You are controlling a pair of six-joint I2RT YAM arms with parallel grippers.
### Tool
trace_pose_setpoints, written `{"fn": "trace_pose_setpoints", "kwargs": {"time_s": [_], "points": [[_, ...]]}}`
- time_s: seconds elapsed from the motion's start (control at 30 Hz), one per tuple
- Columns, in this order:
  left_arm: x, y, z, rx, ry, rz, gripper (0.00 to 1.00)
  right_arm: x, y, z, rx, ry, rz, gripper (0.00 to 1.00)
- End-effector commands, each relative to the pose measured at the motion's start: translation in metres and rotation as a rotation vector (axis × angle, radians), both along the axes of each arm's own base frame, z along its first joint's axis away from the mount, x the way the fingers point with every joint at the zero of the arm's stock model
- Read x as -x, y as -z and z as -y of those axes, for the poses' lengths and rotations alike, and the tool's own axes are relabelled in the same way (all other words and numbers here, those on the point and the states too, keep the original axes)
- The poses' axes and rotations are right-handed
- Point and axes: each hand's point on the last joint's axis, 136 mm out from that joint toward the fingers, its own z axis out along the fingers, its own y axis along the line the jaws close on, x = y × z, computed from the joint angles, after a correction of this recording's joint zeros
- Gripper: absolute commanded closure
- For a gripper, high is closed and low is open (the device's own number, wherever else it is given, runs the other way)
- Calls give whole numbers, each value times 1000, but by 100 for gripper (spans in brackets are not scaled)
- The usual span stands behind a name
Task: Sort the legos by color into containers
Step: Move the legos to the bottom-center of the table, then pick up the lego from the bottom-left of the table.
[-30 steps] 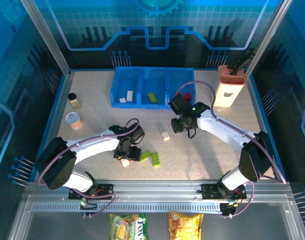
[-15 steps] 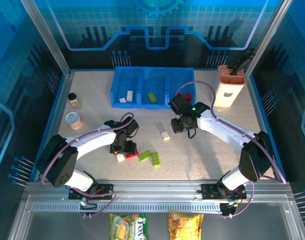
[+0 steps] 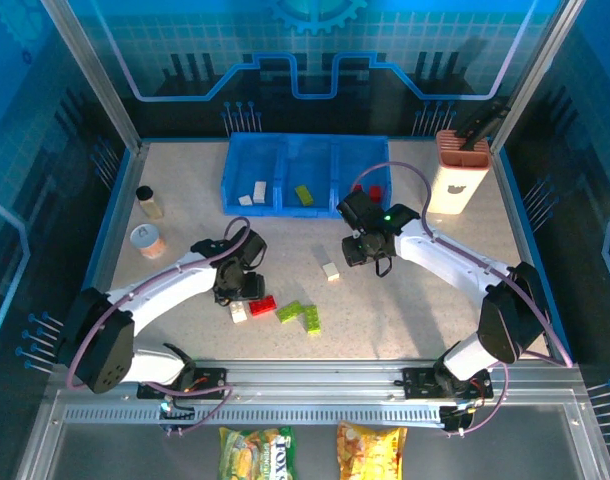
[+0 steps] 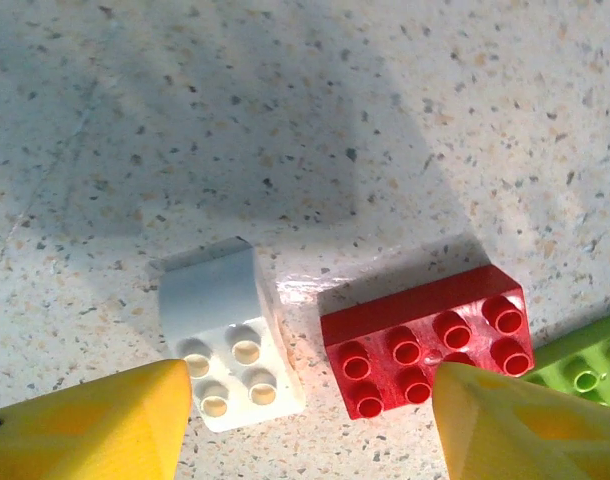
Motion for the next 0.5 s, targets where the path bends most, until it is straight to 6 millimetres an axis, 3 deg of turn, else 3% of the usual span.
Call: {"fn": "trace_pose_setpoints", "kwargs": {"time_s": [0.0,0.47], "points": [[17,10,-17,-14,-125,-54,35,4,-10,-8,-26,-6,-2,54],[30,33,-16,96,-212,-102,43,5,-8,-10,-24,-15,-5,54]]}}
